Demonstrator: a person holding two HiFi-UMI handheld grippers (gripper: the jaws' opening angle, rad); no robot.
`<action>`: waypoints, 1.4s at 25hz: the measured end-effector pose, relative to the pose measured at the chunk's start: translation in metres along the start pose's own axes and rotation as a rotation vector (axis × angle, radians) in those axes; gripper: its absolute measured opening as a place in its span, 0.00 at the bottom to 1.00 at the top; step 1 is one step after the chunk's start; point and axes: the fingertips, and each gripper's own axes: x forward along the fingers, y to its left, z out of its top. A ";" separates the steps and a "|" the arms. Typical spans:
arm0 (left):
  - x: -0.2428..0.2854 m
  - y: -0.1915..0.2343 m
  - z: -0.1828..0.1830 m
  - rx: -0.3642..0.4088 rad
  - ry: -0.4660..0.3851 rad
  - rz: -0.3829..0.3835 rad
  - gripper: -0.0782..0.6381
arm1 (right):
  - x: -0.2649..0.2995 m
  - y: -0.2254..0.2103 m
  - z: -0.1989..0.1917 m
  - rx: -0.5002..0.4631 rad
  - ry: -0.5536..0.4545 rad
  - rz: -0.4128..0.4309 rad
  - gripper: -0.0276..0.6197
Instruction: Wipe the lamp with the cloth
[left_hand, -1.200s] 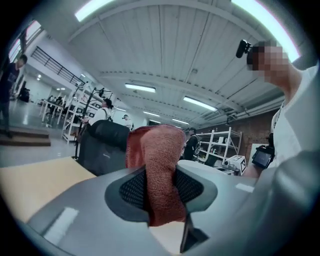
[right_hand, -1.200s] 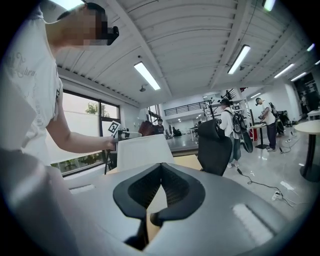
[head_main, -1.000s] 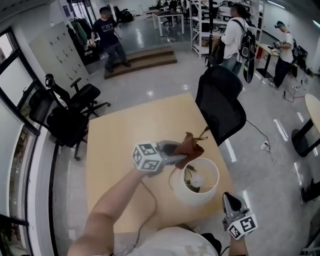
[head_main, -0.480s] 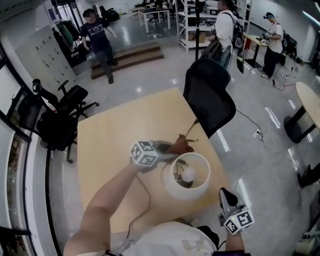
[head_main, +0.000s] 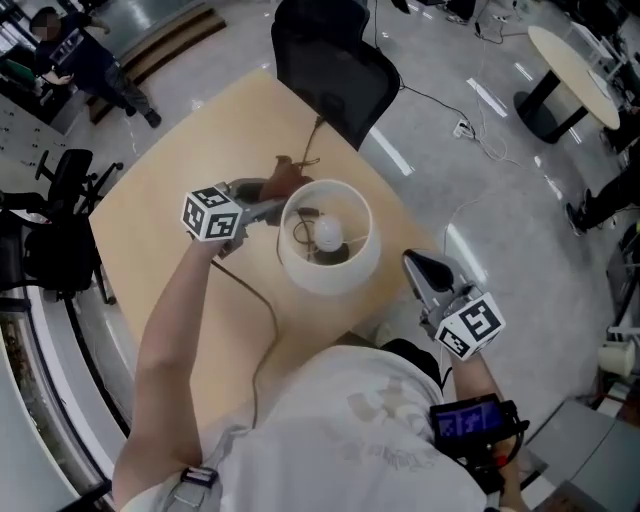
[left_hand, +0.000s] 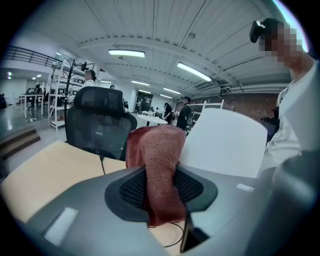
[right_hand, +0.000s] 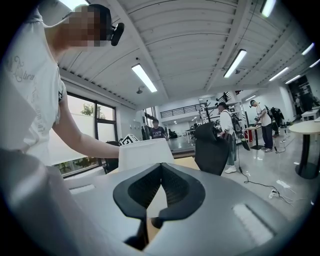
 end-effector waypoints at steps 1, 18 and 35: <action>-0.005 -0.002 0.012 0.014 -0.020 -0.005 0.32 | -0.001 0.000 0.000 0.001 -0.003 -0.002 0.06; 0.022 -0.048 0.107 0.280 0.024 -0.304 0.32 | -0.032 -0.014 -0.012 0.023 -0.005 -0.099 0.06; 0.089 -0.014 -0.006 0.211 0.299 -0.245 0.32 | -0.048 -0.011 -0.037 0.071 0.012 -0.138 0.06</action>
